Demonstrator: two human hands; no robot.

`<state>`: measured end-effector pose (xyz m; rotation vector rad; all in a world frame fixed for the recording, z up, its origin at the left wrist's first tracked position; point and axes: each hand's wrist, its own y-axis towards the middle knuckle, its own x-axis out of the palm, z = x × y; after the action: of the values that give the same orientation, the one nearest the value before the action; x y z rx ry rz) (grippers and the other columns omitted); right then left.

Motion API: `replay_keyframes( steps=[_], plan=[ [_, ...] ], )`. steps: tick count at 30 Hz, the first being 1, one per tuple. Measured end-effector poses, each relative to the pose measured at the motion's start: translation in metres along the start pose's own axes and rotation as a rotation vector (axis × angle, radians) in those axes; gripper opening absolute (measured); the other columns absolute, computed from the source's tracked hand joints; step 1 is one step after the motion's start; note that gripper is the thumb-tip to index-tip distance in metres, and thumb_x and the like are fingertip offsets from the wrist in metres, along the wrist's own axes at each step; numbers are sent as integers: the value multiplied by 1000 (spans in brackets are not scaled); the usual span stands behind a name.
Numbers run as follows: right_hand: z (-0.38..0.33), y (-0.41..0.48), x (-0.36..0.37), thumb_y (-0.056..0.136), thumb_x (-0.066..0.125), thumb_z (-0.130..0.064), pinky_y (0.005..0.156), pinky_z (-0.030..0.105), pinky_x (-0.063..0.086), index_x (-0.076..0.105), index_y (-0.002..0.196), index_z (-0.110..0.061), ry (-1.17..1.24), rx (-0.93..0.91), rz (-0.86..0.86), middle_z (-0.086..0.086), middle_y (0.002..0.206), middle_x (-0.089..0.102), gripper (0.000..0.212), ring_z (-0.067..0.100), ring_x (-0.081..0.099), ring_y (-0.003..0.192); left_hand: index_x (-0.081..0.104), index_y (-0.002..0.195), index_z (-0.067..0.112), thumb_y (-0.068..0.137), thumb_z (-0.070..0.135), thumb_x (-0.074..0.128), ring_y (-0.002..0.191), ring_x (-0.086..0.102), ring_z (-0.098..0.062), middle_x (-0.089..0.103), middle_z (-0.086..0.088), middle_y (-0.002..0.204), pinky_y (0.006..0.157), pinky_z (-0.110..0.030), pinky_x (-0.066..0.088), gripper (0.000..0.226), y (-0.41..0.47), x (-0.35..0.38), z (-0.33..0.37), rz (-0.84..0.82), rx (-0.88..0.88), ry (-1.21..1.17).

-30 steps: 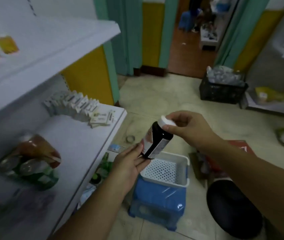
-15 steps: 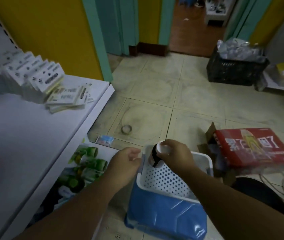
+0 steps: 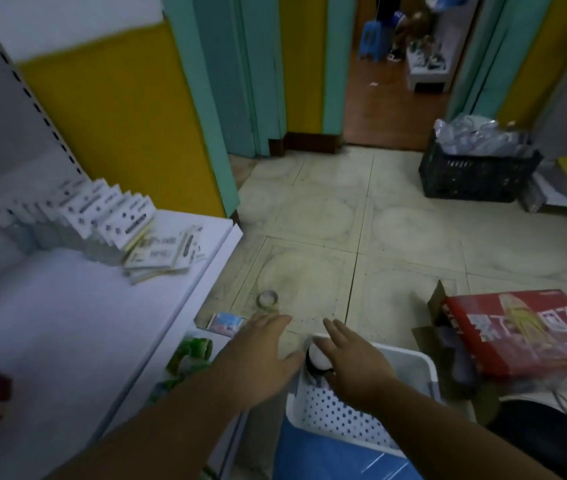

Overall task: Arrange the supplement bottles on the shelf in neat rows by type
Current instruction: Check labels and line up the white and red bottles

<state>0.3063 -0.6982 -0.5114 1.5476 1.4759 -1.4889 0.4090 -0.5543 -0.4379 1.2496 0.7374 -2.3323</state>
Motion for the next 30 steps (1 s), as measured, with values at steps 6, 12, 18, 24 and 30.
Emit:
replay_keyframes(
  steps=[6,12,18,24,30],
  plan=[
    [-36,-42,-113,92,50,-19,118,40,6,14,151,-16,-152,-165,4,12,160,-7,69,26,-6,147,15,147,29,93,53,34,145,-1,-13,10,4,158,118,-37,-2,62,-31,-107,65,41,127,431],
    [-103,-97,-233,94,47,-24,118,42,12,14,150,-17,-252,-377,83,13,160,-3,65,28,-2,147,26,143,27,93,53,35,144,8,-15,24,5,154,117,-36,7,58,-125,-225,125,270,101,443],
    [-216,-158,-298,94,46,-30,108,43,33,25,147,-18,-257,-792,188,6,158,14,59,27,19,143,34,141,26,92,54,36,143,14,-17,33,4,150,118,-37,9,57,-264,-288,136,477,-37,488],
    [-318,-220,-307,91,44,-33,99,38,43,46,136,-19,-171,-1112,372,4,141,45,47,23,41,129,30,143,28,93,49,40,143,14,-13,27,4,153,115,-33,18,55,-411,-319,125,623,-287,429],
    [-413,-261,-304,88,48,-32,104,27,35,43,138,-23,-106,-1321,403,-2,142,42,50,15,40,128,48,126,32,90,47,43,116,48,-15,52,5,125,98,-33,41,39,-527,-313,97,803,-466,345]
  ],
)
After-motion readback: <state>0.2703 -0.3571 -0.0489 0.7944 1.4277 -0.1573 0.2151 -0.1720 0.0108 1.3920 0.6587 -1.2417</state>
